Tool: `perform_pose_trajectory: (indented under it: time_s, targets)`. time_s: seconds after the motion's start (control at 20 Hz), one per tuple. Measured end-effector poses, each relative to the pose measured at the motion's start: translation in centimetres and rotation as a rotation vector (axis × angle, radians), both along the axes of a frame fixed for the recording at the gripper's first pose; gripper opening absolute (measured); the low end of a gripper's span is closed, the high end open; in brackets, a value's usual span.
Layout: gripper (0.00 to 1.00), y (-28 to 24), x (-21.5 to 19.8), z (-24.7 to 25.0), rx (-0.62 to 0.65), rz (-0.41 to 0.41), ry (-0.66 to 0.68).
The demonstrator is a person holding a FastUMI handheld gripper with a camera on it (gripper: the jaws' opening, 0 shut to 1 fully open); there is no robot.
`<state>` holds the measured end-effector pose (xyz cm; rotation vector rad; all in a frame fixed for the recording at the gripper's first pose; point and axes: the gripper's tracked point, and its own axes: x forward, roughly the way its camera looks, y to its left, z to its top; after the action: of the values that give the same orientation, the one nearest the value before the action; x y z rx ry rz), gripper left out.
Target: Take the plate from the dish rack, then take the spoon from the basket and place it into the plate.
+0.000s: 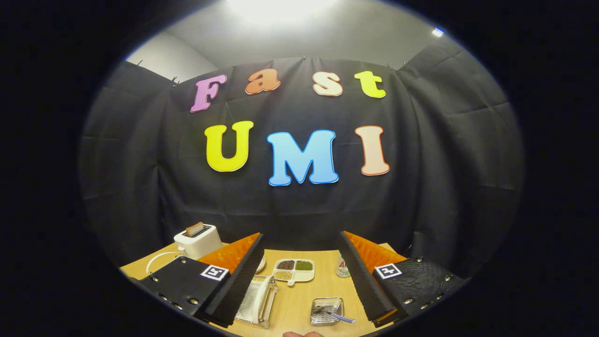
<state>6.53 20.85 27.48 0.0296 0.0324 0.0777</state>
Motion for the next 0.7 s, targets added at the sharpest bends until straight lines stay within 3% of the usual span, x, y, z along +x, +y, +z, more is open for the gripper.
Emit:
perform_pose_trajectory:
  time_s: [0.25, 0.4, 0.7]
  targets:
    - [0.98, 4.5, 1.6, -3.9, -0.043, 0.048, 0.227]
    - [0.98, 6.7, 2.2, -5.1, -0.004, 0.069, 0.304]
    - [0.98, 10.2, 3.9, -8.3, 0.013, 0.057, 0.497]
